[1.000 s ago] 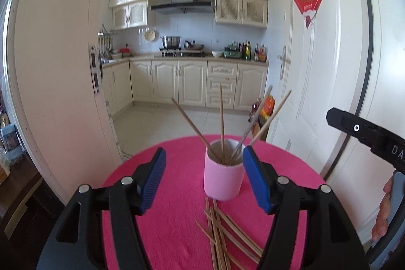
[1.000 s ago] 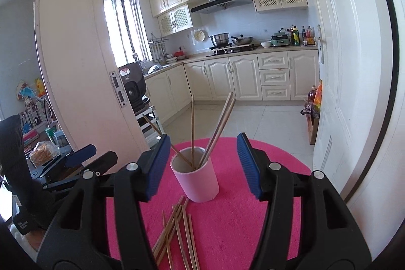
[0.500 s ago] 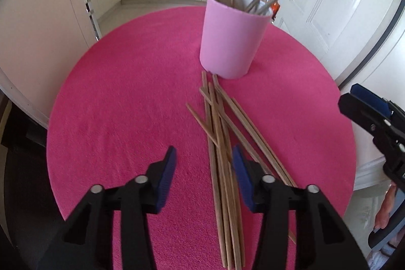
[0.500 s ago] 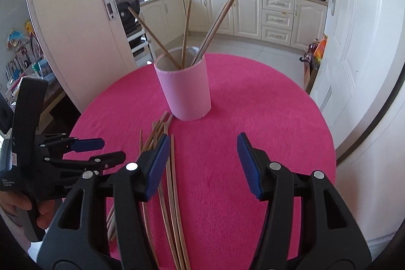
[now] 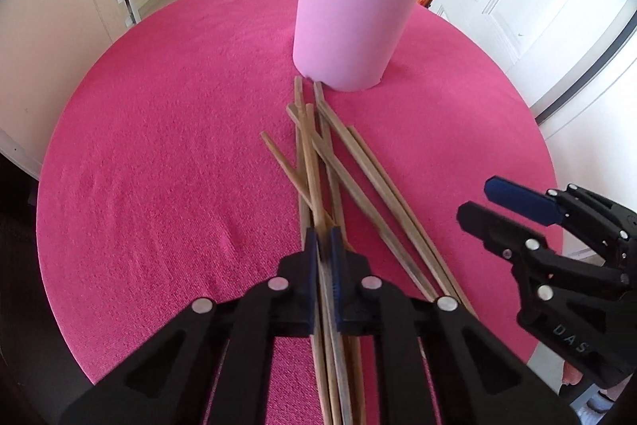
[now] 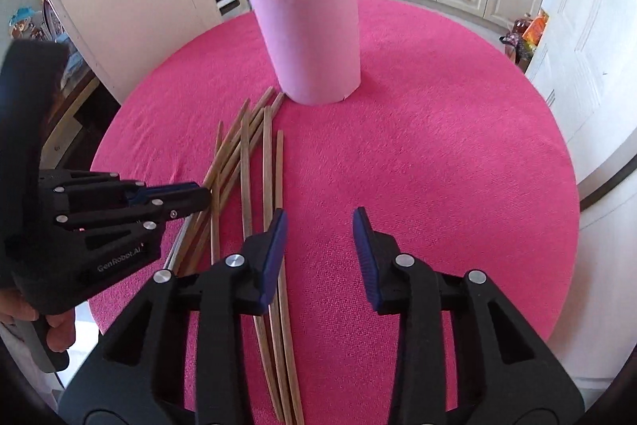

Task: Organize utensils
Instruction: 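Lower both grippers to the pile and pinch one chopstick each, then carry both chopsticks over the pink cup and open both grippers to drop them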

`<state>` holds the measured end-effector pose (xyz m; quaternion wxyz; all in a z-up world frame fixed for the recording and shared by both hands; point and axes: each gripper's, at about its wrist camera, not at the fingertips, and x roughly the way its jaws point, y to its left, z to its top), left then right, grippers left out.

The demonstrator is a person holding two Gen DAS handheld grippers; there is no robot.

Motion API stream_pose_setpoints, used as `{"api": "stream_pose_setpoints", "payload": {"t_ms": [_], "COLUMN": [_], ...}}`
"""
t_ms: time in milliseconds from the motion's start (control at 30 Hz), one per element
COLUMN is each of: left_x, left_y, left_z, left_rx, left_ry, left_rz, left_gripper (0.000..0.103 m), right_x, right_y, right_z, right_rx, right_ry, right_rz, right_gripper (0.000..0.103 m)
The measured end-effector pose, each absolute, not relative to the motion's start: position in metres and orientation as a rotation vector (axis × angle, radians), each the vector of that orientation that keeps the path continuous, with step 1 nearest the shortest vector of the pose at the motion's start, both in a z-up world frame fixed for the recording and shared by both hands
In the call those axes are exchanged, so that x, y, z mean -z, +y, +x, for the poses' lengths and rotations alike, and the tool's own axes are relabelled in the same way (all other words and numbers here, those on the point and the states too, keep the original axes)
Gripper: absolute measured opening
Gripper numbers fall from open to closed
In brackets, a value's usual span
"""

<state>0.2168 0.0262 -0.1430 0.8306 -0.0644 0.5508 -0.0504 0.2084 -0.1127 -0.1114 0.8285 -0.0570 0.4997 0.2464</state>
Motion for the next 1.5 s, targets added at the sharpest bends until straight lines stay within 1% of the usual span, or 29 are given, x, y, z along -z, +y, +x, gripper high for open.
{"api": "stream_pose_setpoints", "payload": {"t_ms": [133, 333, 767, 1033, 1100, 1167, 1200, 1367, 1500], "left_x": [0.14, 0.129, 0.124, 0.124, 0.123, 0.124, 0.124, 0.121, 0.111], "left_y": [0.03, 0.035, 0.043, 0.046, 0.045, 0.045, 0.045, 0.045, 0.042], "left_z": [0.217, 0.215, 0.212, 0.212, 0.213, 0.212, 0.212, 0.21, 0.206], "left_rx": [0.124, 0.145, 0.133, 0.135, 0.133, 0.133, 0.132, 0.142, 0.167], "left_ry": [1.152, 1.129, 1.111, 1.114, 1.114, 1.114, 1.114, 1.112, 1.098], "left_rz": [-0.177, -0.191, -0.199, -0.197, -0.195, -0.196, -0.196, -0.2, -0.199], "left_gripper": [0.006, 0.006, 0.006, 0.006, 0.006, 0.006, 0.006, 0.006, 0.006], "right_x": [0.123, 0.13, 0.128, 0.137, 0.138, 0.138, 0.139, 0.135, 0.117], "right_y": [-0.108, -0.102, -0.09, -0.072, -0.065, -0.064, -0.063, -0.07, -0.084], "right_z": [0.213, 0.218, 0.216, 0.216, 0.215, 0.216, 0.215, 0.212, 0.207], "right_rx": [-0.532, -0.533, -0.564, -0.571, -0.562, -0.556, -0.551, -0.553, -0.575], "right_ry": [1.117, 1.135, 1.145, 1.18, 1.171, 1.162, 1.156, 1.119, 1.056], "right_rz": [-0.153, -0.165, -0.201, -0.265, -0.288, -0.293, -0.294, -0.251, -0.194], "right_gripper": [0.028, 0.021, 0.019, 0.018, 0.017, 0.012, 0.007, 0.006, 0.006]}}
